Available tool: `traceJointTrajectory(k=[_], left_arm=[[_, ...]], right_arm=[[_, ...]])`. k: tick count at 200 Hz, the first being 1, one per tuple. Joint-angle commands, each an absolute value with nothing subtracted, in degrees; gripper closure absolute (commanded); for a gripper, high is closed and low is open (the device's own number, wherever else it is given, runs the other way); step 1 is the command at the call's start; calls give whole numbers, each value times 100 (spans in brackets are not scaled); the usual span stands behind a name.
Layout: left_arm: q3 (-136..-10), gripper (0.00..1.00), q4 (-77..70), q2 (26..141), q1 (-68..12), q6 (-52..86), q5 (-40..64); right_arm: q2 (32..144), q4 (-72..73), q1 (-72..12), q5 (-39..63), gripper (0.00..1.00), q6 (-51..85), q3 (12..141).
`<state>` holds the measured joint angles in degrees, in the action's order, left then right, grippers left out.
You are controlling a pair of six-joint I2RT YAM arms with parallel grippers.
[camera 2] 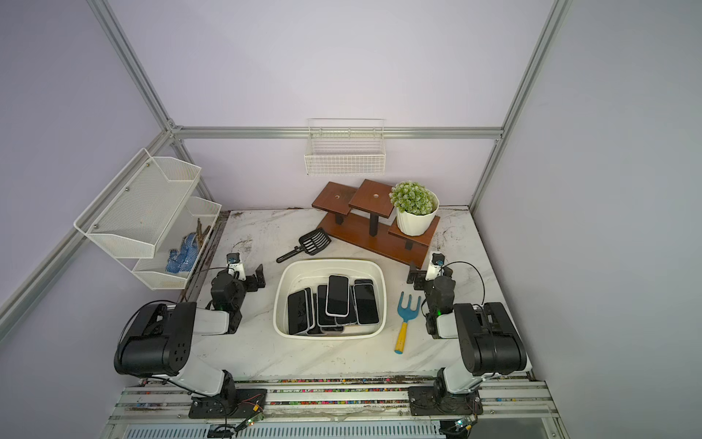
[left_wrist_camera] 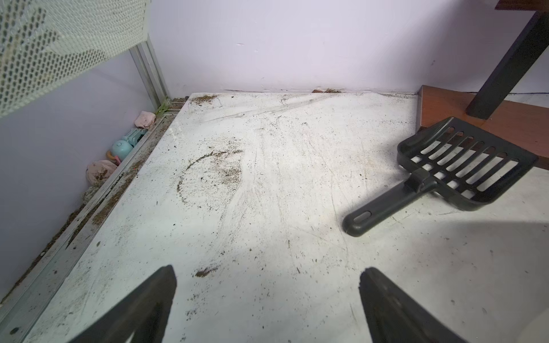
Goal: Take the phone out of the storage box
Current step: Pick up the phone from the storage box.
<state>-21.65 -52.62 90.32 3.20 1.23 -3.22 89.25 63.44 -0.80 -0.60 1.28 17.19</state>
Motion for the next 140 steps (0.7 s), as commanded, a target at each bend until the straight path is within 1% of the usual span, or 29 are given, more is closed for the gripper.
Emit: traceJointTrajectory(k=[1,125,132,140], left_arm=[[-2170,0,-5401,8982,290,59,-332],[-2136,0,-5528,9018,290,44,-343],[-2129,0,-5528,9018,291,53,-335],[-2120,0,-5524,9016,290,53,-332]], right_arm=[[8982,6563,-121,-131,0,119,1718],[8984,6592,-114,-141,0,125,1707],[8975,6612,-122,-234,0,141,1692],[8890,6577,-131,-601,0,282,1688]])
